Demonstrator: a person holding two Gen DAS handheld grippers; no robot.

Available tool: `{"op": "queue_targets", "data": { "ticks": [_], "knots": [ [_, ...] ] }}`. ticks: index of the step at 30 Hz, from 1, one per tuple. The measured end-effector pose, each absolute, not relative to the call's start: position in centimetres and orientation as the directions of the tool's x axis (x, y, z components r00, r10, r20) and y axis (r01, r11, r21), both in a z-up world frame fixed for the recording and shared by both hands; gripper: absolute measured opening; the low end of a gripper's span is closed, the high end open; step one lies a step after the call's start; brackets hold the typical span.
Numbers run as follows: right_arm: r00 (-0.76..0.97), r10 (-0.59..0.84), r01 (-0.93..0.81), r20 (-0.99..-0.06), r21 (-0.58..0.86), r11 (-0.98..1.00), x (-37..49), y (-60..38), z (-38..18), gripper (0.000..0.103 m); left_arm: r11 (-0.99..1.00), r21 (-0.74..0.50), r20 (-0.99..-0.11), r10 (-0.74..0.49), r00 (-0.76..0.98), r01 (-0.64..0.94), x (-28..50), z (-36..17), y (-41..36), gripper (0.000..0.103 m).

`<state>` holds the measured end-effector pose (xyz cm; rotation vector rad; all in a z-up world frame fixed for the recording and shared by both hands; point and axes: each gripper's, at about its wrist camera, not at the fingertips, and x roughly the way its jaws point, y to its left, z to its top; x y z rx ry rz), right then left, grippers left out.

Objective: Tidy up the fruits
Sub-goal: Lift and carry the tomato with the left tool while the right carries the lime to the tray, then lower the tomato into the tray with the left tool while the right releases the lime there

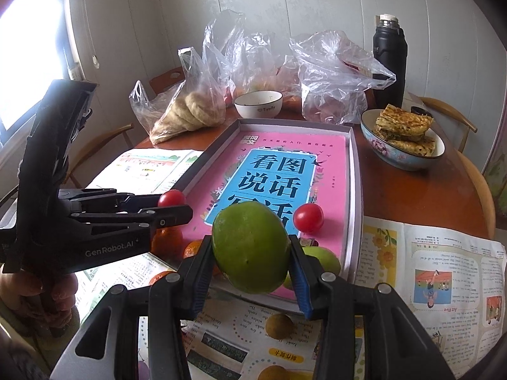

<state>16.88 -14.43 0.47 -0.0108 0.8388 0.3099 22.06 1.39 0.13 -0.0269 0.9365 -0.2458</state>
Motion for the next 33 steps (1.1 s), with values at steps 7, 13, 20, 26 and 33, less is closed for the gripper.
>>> {"op": "queue_targets", "data": {
  "ticks": [7,13,20,26,33],
  "knots": [
    [0.614,0.252,-0.26,-0.748,0.11,0.959,17.7,-14.5,-0.4,0.045,0.973,-0.132,-0.804,-0.218,0.554,0.191,23.4,-0.6,1.2,0.031],
    [0.603,0.243,-0.253,-0.76,0.107,0.962,18.3,-14.3,-1.0,0.045,0.974,-0.131,-0.82,-0.212,0.532,0.186,24.5,-1.7,1.1,0.031],
    [0.595,0.239,-0.251,-0.767,0.104,0.962,18.9,-14.0,-1.4,0.045,0.975,-0.124,-0.837,-0.201,0.509,0.183,25.1,-2.9,1.0,0.031],
    [0.592,0.235,-0.249,-0.771,0.102,0.963,19.3,-13.7,-1.7,0.045,0.975,-0.122,-0.84,-0.201,0.503,0.187,25.0,-3.2,0.9,0.031],
    [0.58,0.236,-0.253,-0.78,0.103,0.962,19.8,-13.3,-2.1,0.045,0.974,-0.121,-0.84,-0.202,0.504,0.189,24.8,-3.1,1.0,0.031]
  ]
}}
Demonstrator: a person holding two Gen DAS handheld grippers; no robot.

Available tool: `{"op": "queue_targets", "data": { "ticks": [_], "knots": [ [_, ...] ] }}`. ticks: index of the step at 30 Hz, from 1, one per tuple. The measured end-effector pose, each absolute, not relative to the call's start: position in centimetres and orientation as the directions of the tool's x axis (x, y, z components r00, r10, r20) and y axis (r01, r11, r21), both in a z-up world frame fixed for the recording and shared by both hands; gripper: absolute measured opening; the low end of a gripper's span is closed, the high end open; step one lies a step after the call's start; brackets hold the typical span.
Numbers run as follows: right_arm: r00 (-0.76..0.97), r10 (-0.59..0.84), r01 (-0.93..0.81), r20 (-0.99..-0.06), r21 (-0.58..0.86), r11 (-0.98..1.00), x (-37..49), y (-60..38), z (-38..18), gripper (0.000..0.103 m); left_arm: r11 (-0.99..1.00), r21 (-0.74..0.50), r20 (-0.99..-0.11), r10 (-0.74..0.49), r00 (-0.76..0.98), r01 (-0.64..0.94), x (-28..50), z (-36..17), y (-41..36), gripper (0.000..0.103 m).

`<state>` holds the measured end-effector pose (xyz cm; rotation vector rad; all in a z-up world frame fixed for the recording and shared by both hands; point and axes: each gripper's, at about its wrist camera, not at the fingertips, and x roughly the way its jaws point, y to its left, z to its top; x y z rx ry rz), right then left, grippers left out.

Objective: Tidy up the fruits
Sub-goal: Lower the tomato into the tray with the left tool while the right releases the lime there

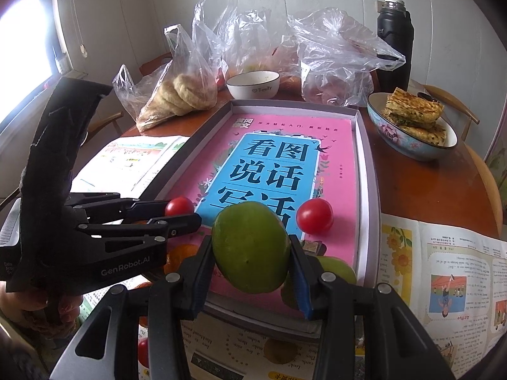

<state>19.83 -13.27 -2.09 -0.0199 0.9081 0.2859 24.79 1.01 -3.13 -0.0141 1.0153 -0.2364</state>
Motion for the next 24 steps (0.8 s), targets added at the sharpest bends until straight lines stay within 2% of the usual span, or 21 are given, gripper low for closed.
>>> {"op": "queue_targets", "data": {
  "ticks": [24],
  "knots": [
    [0.553,0.226,-0.271,-0.802,0.083,0.959,20.7,-11.9,-3.2,0.045,0.974,-0.126,-0.834,-0.208,0.51,0.19,24.1,-2.9,1.4,0.031]
  ]
}}
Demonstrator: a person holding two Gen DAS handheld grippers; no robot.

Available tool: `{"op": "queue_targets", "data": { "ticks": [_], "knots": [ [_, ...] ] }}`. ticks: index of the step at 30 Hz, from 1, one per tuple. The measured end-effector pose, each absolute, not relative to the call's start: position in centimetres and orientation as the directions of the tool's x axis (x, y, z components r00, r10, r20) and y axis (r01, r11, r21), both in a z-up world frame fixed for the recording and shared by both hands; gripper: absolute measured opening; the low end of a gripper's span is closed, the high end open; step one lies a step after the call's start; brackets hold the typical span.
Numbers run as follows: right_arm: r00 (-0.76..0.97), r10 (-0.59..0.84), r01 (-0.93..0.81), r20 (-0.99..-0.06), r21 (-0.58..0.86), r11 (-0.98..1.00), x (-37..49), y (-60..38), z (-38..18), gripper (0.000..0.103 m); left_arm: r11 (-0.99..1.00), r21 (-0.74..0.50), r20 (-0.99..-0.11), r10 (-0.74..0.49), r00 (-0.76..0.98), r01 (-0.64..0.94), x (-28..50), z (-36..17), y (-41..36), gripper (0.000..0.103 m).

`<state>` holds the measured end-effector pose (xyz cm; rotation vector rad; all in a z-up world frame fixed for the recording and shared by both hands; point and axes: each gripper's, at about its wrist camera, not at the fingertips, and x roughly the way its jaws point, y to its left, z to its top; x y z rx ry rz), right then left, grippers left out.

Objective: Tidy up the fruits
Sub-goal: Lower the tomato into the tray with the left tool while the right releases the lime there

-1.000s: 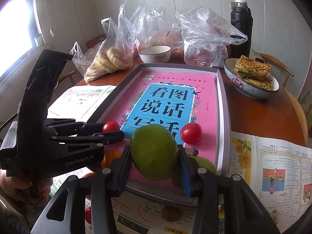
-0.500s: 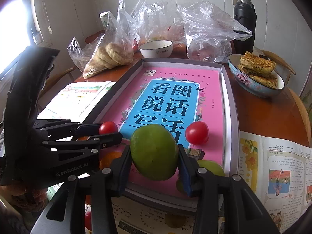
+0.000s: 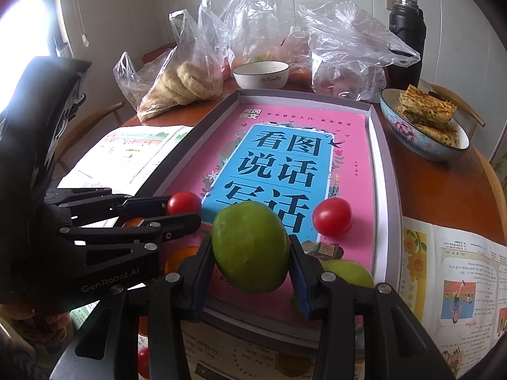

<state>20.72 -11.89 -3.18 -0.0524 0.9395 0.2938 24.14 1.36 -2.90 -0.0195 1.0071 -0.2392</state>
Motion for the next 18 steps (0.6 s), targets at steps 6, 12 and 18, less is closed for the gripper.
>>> {"op": "queue_targets", "data": {
  "ticks": [6,12,18],
  "knots": [
    [0.558,0.204,-0.264,-0.805,0.061,0.963,20.77,-11.85,-3.23,0.045,0.974,-0.123,-0.835,-0.204,0.511,0.188,24.13,-2.88,1.39,0.031],
    [0.557,0.213,-0.269,-0.802,0.068,0.961,20.55,-11.95,-3.2,0.045,0.975,-0.122,-0.834,-0.202,0.514,0.186,23.95,-2.84,1.44,0.031],
    [0.559,0.216,-0.271,-0.801,0.07,0.96,20.26,-11.88,-3.15,0.045,0.975,-0.123,-0.833,-0.201,0.515,0.183,23.92,-2.83,1.47,0.031]
  ]
}}
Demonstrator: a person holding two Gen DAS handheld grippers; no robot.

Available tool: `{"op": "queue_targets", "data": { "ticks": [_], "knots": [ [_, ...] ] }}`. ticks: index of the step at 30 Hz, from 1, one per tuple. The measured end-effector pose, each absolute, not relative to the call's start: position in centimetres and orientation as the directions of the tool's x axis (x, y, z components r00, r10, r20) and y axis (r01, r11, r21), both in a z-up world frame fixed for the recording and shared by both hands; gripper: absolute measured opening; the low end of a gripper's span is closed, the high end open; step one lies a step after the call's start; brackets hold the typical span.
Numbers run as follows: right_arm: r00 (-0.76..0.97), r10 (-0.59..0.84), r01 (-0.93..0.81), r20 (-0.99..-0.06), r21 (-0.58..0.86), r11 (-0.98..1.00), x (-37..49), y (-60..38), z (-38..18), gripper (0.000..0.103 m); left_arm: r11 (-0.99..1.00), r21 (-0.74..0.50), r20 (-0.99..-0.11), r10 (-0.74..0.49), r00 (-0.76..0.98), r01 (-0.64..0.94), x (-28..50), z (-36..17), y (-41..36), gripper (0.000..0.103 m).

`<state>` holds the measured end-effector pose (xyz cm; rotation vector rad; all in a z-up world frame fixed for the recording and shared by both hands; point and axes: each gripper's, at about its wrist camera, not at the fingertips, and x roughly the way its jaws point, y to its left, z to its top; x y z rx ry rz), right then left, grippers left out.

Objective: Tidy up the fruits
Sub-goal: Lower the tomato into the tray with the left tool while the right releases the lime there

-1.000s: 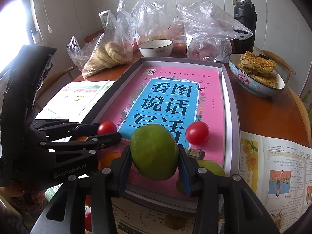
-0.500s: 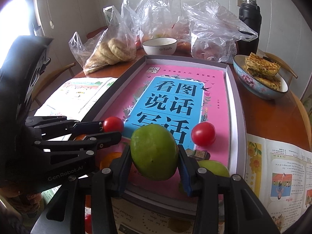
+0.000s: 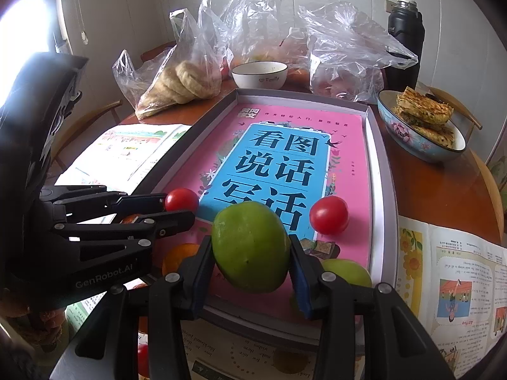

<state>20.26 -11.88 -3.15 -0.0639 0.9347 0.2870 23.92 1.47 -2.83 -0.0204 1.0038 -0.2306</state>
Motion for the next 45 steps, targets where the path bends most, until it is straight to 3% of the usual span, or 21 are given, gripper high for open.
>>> {"op": "queue_targets", "data": {
  "ticks": [33,42,45],
  "knots": [
    [0.604,0.23,-0.236,-0.763,0.104,0.966,18.8,-13.5,-1.7,0.046,0.976,-0.151,-0.824,-0.212,0.525,0.158,23.1,-2.3,2.2,0.032],
    [0.614,0.23,-0.239,-0.755,0.1,0.966,18.3,-13.5,-1.4,0.049,0.97,-0.164,-0.807,-0.236,0.542,0.179,22.0,-1.3,1.9,0.043],
    [0.623,0.239,-0.24,-0.745,0.109,0.965,17.9,-13.6,-1.0,0.054,0.972,-0.166,-0.798,-0.232,0.557,0.168,21.6,-0.7,2.1,0.052]
  ]
}}
